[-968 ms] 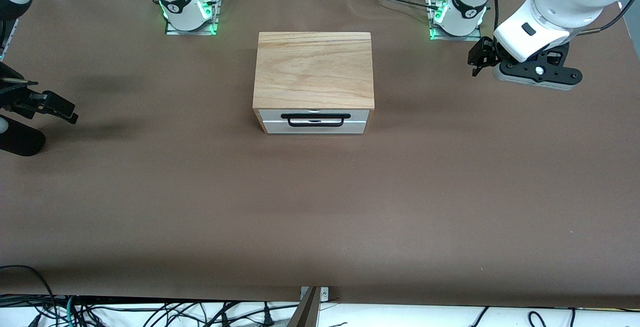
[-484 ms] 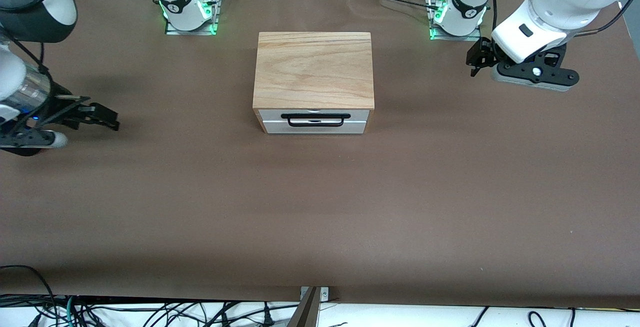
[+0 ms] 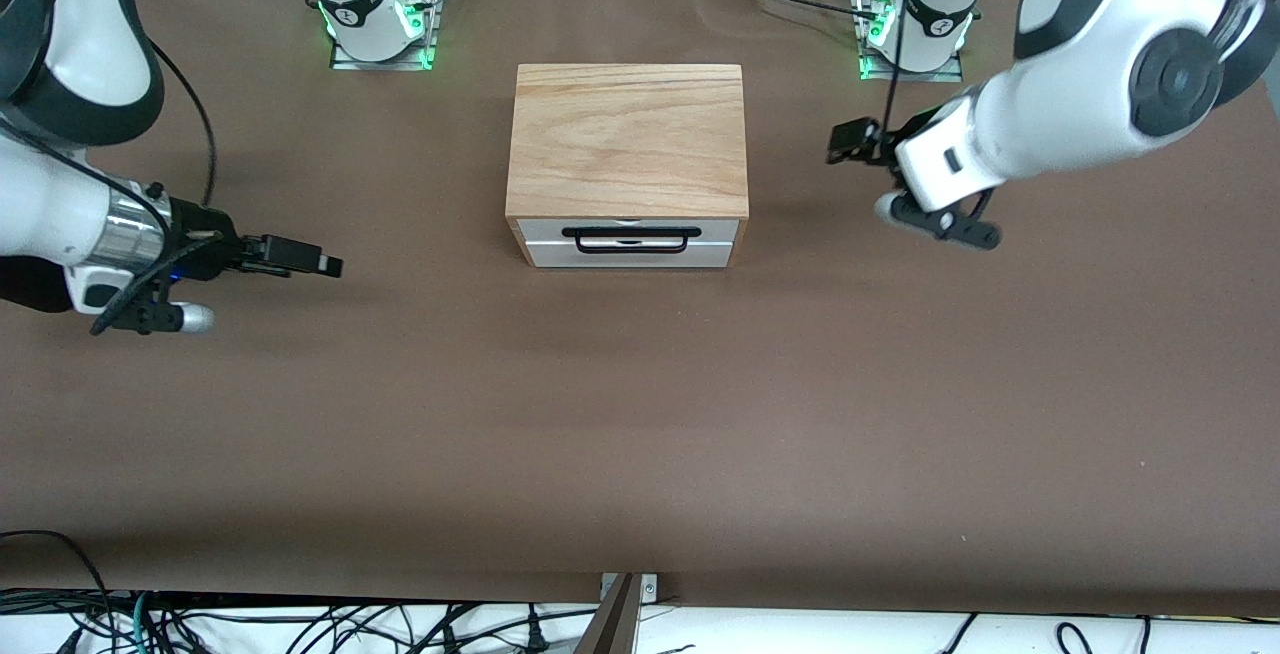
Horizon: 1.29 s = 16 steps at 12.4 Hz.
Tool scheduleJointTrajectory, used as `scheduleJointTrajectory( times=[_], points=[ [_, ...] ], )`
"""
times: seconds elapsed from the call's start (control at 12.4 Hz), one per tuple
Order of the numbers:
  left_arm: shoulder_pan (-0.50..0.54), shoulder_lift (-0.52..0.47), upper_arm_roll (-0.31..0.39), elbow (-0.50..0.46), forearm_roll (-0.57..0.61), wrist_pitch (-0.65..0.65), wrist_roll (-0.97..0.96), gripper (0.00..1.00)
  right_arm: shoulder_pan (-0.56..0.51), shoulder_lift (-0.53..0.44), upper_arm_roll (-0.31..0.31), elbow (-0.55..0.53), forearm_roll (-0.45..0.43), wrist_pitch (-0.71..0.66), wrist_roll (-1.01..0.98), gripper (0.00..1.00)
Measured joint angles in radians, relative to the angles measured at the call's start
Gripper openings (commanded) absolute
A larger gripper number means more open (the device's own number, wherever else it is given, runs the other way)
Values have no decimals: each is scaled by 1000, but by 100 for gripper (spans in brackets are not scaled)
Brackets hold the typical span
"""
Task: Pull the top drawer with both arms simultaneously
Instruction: 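Reach both grippers to the black drawer handle from either end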
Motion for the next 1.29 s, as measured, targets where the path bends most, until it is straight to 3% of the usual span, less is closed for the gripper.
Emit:
scheduleJointTrajectory(
  times=[0.24, 0.65, 0.89, 1.05, 1.29],
  points=[
    [0, 173, 0, 52, -302, 29, 43, 100, 0, 96, -1, -10, 247, 2, -173, 100],
    [-13, 367, -1, 66, -708, 149, 369, 100, 3, 241, -1, -123, 596, 6, -577, 100],
    [-25, 473, -1, 44, -857, 151, 627, 100, 49, 282, 3, -184, 747, 5, -731, 100],
    [-28, 504, -1, -27, -972, 151, 794, 100, 105, 300, 5, -202, 834, 8, -794, 100],
    [-33, 530, -1, -112, -1041, 151, 936, 100, 160, 322, 5, -208, 876, 13, -834, 100]
  ],
)
